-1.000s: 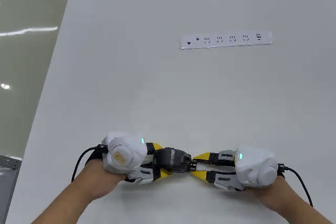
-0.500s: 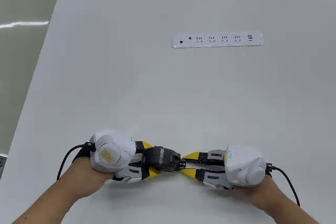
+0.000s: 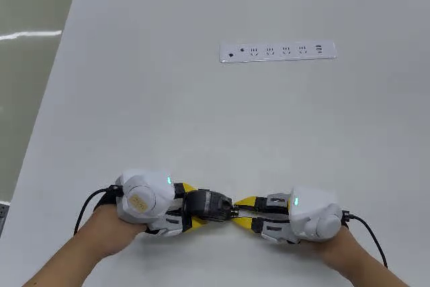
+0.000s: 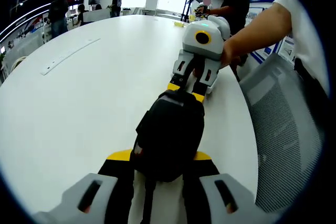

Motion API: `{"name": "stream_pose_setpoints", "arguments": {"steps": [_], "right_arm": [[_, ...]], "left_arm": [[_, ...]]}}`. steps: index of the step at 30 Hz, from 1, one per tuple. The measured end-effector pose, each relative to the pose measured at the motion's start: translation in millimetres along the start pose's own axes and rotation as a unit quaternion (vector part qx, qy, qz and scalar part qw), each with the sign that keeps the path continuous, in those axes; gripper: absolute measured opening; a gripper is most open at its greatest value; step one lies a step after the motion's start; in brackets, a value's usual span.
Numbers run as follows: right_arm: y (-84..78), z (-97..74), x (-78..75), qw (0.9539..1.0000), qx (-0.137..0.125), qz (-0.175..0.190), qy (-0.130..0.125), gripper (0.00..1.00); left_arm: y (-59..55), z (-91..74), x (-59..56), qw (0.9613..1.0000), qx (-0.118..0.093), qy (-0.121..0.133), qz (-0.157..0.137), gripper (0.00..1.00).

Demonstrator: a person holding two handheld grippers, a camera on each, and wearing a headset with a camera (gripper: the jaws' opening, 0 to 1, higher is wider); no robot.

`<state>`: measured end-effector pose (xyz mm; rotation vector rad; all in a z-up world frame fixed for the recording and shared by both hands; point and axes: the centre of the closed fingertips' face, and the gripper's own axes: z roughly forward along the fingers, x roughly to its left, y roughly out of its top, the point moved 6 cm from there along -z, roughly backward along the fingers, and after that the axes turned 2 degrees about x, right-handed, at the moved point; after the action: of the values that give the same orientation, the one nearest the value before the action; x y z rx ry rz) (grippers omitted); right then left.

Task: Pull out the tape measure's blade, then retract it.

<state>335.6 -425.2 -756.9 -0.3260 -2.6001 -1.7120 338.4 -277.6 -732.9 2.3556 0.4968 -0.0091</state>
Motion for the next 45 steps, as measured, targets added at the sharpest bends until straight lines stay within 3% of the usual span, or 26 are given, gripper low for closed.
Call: {"name": "stream_pose_setpoints", "arguments": {"steps": [24, 45], "right_arm": [[-0.8, -3.1, 0.5, 1.0, 0.0, 0.006, 0.002, 0.11], [-6.7, -16.8, -0.8, 0.9999, -0.003, 0.014, -0.007, 0.1]], "left_arm": [[0.3, 0.1, 0.5, 1.0, 0.006, 0.001, -0.005, 0.31], [-0.2, 0.6, 1.5, 1.0, 0.007, 0.0, -0.007, 0.31]]}}
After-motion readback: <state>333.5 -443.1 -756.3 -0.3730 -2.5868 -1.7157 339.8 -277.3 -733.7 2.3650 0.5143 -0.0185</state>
